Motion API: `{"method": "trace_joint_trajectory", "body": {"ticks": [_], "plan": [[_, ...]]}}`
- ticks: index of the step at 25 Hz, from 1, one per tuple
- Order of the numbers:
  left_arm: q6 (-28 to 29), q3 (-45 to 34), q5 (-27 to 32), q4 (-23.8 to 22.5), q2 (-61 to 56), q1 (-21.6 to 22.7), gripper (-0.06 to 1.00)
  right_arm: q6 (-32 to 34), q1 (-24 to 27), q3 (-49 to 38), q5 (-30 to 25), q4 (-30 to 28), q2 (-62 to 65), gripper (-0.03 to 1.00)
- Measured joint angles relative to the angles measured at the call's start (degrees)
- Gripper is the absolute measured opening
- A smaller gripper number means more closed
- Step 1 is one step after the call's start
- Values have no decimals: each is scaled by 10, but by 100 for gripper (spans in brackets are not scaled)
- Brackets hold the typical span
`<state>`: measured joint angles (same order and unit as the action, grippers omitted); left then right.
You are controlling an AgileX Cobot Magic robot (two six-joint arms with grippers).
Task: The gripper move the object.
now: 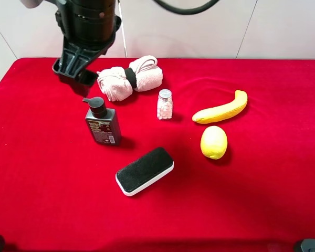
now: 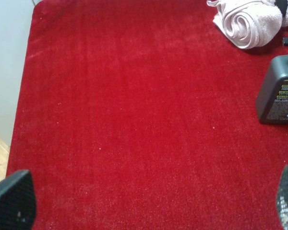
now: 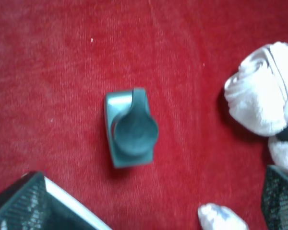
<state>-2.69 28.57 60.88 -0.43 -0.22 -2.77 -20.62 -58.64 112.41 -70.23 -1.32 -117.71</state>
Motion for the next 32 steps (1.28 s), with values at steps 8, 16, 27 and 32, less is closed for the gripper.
{"method": "trace_joint_trajectory", "body": {"ticks": [8,16,27,32], "plan": [[0,0,0,0,0,0,99,14,0,-120,0,-11,88,69],[0,0,0,0,0,0,99,18,0,-257,1,-14,199,69],[0,0,0,0,0,0,99,68,0,-409,1,-14,333,69],[0,0,0,0,0,0,99,76,0,-470,1,-11,382,69]]}}
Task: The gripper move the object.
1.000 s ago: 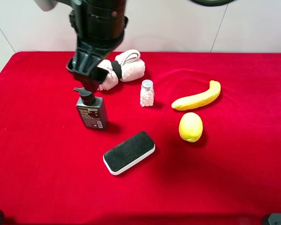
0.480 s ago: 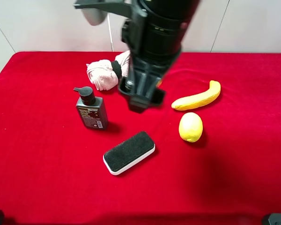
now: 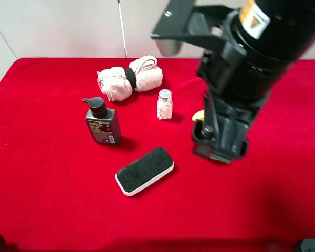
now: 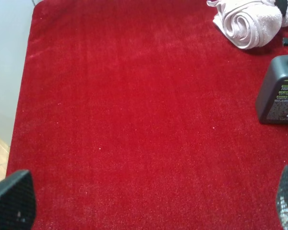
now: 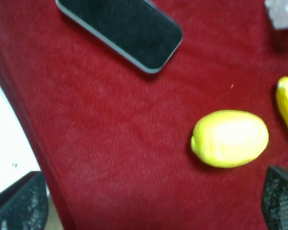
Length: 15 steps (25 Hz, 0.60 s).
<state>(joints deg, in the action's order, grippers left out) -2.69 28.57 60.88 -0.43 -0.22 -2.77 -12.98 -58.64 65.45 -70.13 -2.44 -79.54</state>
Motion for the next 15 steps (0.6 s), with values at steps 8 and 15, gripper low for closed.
{"method": "trace_joint_trajectory", "body": {"ticks": [8,15], "plan": [[0,0,0,0,0,0,99,4,0,-93,0,29,78,69],[0,0,0,0,0,0,99,12,0,-192,4,63,175,69]]}}
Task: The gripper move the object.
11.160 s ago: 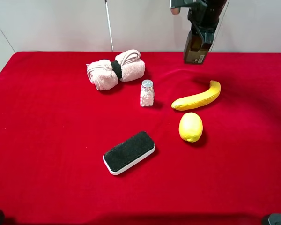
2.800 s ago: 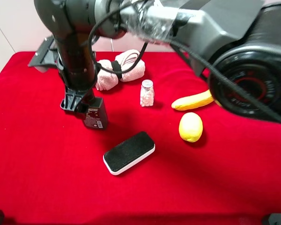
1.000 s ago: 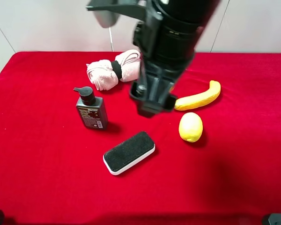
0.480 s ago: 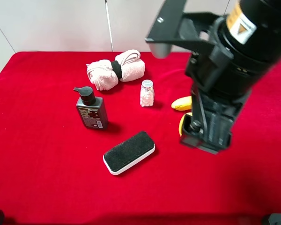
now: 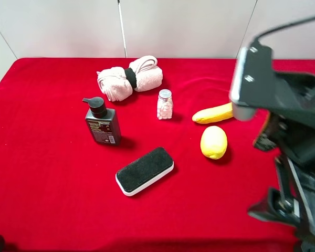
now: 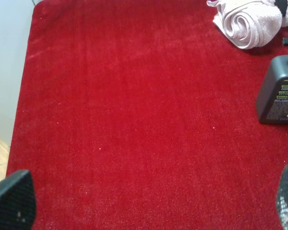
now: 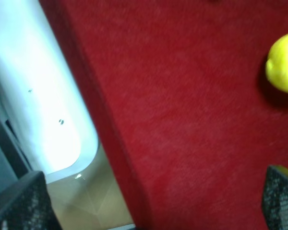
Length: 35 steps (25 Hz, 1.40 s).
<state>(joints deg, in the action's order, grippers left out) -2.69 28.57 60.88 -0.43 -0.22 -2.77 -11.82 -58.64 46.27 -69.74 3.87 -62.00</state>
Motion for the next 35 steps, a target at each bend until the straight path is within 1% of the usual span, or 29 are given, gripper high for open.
{"method": "trace_joint_trajectory", "body": {"ticks": [6,14,18,24,28,35], "plan": [[0,0,0,0,0,0,99,0,0,-84,56,33,84,69],[0,0,0,0,0,0,99,1,0,-154,101,58,155,69],[0,0,0,0,0,0,99,2,0,-175,103,64,196,69],[0,0,0,0,0,0,99,5,0,-176,101,64,256,69],[0,0,0,0,0,0,99,26,0,-176,101,47,301,69],[0,0,0,0,0,0,99,113,0,-177,108,-30,381,69]]}}
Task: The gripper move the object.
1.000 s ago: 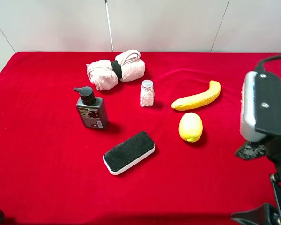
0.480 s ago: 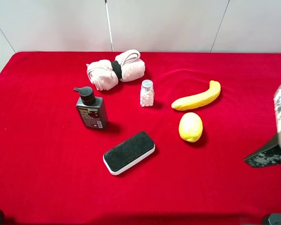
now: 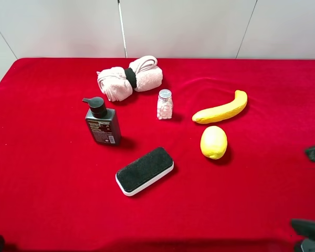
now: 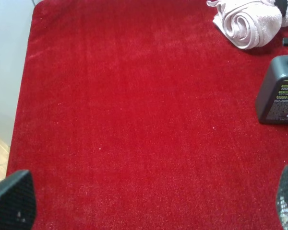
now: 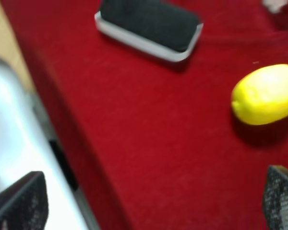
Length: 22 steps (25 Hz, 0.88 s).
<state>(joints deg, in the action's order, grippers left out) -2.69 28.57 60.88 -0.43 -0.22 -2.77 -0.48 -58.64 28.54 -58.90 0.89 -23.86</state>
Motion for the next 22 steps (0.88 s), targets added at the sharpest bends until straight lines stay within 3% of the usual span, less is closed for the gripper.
{"method": "trace_joint_trajectory", "body": {"ticks": [8,22], "plan": [[0,0,0,0,0,0,99,59,18,-1,0,-71,59,69],[0,0,0,0,0,0,99,56,233,-4,0,-90,166,69]]}}
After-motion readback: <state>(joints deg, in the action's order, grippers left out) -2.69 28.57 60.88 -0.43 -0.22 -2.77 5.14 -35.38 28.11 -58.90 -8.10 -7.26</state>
